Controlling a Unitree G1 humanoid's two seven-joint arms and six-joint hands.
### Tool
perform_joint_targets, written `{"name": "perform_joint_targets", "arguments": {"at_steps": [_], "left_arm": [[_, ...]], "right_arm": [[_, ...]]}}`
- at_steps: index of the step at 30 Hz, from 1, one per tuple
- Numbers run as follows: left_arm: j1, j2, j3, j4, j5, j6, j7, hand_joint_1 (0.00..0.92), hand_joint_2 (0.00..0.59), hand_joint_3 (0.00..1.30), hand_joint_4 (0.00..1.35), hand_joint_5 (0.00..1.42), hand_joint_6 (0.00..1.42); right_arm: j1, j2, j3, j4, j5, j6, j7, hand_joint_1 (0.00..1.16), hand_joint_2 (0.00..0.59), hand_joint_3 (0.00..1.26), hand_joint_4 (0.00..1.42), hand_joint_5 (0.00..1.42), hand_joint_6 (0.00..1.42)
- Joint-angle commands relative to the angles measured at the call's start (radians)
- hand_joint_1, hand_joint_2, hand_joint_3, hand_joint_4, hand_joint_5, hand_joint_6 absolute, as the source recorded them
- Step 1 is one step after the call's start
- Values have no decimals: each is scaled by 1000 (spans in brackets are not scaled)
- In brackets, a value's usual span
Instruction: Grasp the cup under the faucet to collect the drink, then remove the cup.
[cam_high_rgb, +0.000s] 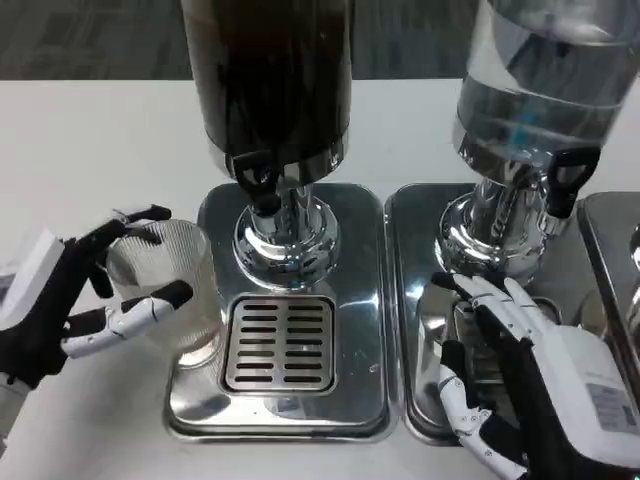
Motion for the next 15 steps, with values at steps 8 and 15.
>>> {"name": "perform_joint_targets", "arguments": {"at_steps": [8, 15], "left_arm": [[-19, 2, 9, 1, -28, -21, -37, 271, 205, 336, 417, 764, 894], [-16, -4, 17, 1, -49, -25, -49, 309, 211, 356, 445, 785, 927]], "right_arm": [[-10, 3, 6, -7, 6, -8, -7, 464, 586, 207, 164, 86, 178], [-6, 1, 5, -22, 4, -7, -5, 472, 586, 207, 164, 86, 178]]}}
